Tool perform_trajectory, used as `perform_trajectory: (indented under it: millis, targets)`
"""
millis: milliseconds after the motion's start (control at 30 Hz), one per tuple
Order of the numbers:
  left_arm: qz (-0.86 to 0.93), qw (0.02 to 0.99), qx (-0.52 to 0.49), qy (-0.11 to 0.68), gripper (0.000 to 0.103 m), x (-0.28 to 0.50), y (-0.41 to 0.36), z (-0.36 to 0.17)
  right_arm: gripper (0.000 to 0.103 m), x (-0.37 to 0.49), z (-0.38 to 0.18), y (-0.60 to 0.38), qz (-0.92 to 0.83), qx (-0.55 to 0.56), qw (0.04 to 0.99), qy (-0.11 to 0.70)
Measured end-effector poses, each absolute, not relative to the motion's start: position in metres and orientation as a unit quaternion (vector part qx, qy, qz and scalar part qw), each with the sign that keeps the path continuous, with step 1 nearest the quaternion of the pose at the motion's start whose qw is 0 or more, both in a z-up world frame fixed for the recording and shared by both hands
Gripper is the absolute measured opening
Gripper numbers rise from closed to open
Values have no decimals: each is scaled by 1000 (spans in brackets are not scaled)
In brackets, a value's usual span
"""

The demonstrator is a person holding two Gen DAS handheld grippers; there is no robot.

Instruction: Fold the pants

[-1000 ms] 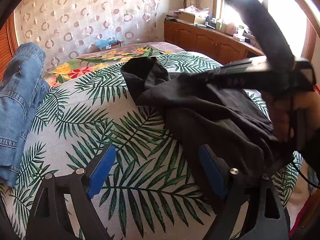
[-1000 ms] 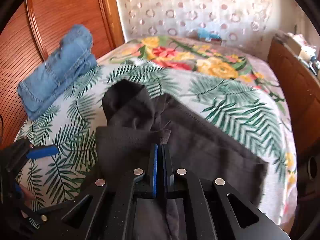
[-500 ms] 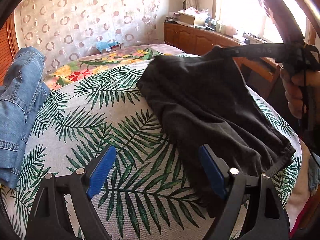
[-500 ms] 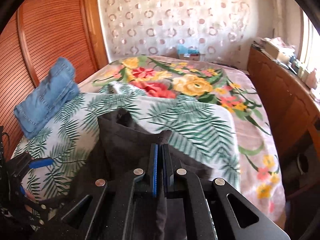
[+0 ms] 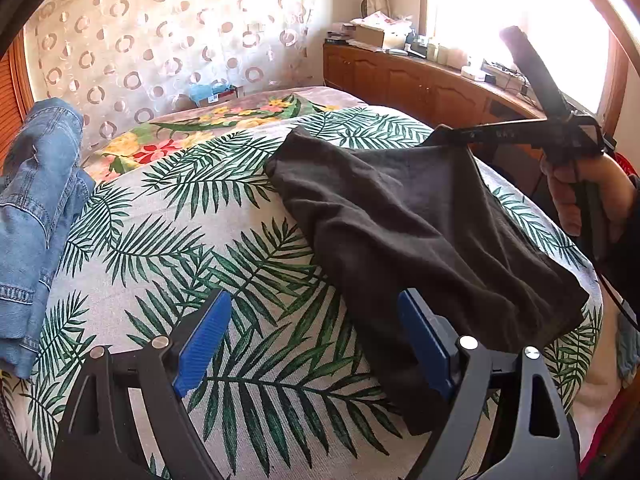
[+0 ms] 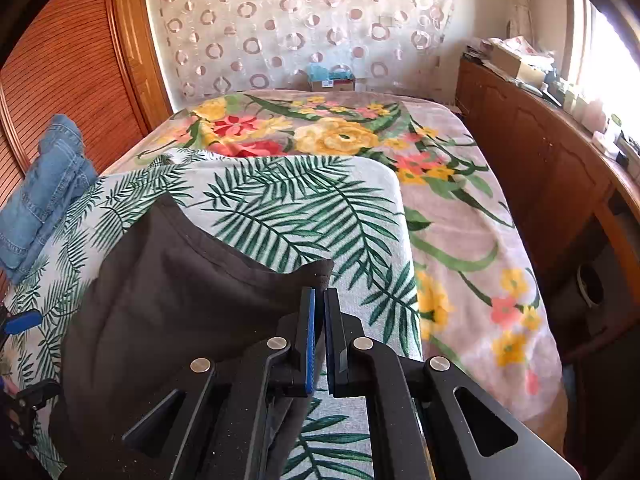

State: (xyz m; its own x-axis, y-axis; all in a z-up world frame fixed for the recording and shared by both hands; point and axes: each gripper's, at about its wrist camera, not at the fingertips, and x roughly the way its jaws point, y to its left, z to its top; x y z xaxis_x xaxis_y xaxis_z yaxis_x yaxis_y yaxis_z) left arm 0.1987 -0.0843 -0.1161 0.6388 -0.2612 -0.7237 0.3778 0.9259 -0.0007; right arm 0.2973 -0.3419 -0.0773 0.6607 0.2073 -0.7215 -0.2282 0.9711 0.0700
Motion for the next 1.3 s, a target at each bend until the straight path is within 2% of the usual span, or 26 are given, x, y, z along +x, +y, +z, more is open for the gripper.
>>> perform_trajectory:
  millis: [600,733,800,867,1267,1300]
  targets:
    - [-184,901,72,386,86,186,-82,-115,6,265,-69,-353,156,15,915,373]
    - [-187,900,74,386,86,183,-83,-114,13,244,-66,-350,164,2,919,360]
    - [-189,899,77,387,86,181,-85,-115,21,235,-69,-348,161,-3,920,358]
    - [-190,898,79,389,86,180,-86,-116,23,228,-74,-350,166,3,918,361]
    - [-192,891,92,401,86,180,-92,-125,23,202,-108,-344,160,-43,902,398]
    - [-192,890,93,403,86,180,-93,-126,15,201,-107,-343,160,-47,903,397]
